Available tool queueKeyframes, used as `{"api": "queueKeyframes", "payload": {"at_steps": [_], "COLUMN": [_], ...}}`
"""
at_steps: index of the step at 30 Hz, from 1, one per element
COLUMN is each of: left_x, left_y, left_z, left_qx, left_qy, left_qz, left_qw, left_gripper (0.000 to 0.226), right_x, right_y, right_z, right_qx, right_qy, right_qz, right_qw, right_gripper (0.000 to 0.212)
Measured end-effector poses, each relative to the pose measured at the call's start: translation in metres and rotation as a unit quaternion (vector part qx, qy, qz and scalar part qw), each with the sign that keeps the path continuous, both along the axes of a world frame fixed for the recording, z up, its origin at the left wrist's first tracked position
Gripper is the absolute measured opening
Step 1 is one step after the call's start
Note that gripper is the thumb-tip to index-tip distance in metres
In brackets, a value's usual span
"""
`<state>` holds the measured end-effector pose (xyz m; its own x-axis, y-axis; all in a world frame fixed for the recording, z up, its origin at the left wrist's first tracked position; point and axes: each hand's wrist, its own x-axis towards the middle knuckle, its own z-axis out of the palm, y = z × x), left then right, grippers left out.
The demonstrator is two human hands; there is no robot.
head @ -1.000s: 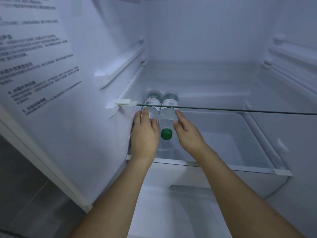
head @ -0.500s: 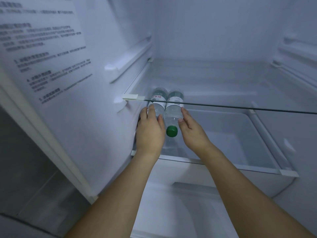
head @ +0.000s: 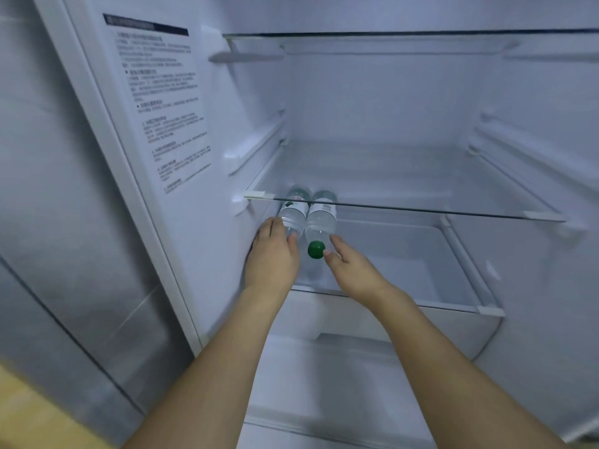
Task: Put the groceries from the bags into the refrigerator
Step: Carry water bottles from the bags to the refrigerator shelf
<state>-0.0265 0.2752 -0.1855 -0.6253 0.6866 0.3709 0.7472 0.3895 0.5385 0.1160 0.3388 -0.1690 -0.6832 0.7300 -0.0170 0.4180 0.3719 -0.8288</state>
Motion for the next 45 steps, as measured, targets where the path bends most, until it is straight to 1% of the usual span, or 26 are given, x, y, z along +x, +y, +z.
{"api": "queueKeyframes", "payload": {"at_steps": [3,7,12,16,19,22,25,28,32,36,41,45], "left_x": [0.006,0.01,0.017,0.025,0.028,0.031,0.034,0.041,0.053,0.066,0.079,0.079], "left_y": [-0.018,-0.044,-0.067,-0.081,-0.092,-0.101,-0.109,-0.121,-0.142,-0.164,-0.201,-0.239], "left_z": [0.001,-0.003,0.003,0.009,0.014,0.022,0.029,0.036,0.046,0.054,0.06,0.064], "left_qx": [-0.009,-0.025,-0.075,-0.121,-0.143,-0.163,-0.17,-0.17,-0.172,-0.163,-0.178,-0.193], "left_qy": [0.027,0.043,0.066,0.094,0.114,0.115,0.111,0.124,0.124,0.117,0.114,0.095], "left_qz": [-0.021,-0.069,-0.081,-0.075,-0.075,-0.086,-0.088,-0.071,-0.055,-0.024,0.014,0.068], "left_qw": [0.999,0.996,0.992,0.985,0.98,0.976,0.975,0.975,0.976,0.979,0.977,0.974], "left_gripper": [0.044,0.046,0.053,0.056,0.058,0.059,0.059,0.06,0.06,0.059,0.058,0.058], "right_x": [0.006,0.018,0.026,0.027,0.025,0.023,0.024,0.028,0.03,0.028,0.025,0.021], "right_y": [-0.01,-0.024,-0.042,-0.053,-0.062,-0.07,-0.077,-0.084,-0.089,-0.097,-0.12,-0.148], "right_z": [0.01,0.018,0.022,0.021,0.026,0.032,0.035,0.036,0.042,0.048,0.049,0.054], "right_qx": [0.044,0.104,0.164,0.173,0.178,0.175,0.179,0.185,0.192,0.221,0.232,0.24], "right_qy": [-0.042,-0.118,-0.257,-0.312,-0.325,-0.332,-0.333,-0.332,-0.327,-0.315,-0.3,-0.282], "right_qz": [0.019,0.047,0.056,0.054,0.048,0.045,0.047,0.058,0.084,0.122,0.172,0.218], "right_qw": [0.998,0.986,0.951,0.933,0.927,0.926,0.925,0.923,0.921,0.915,0.909,0.903], "right_gripper": [0.045,0.052,0.062,0.067,0.068,0.068,0.068,0.068,0.068,0.069,0.069,0.068]}}
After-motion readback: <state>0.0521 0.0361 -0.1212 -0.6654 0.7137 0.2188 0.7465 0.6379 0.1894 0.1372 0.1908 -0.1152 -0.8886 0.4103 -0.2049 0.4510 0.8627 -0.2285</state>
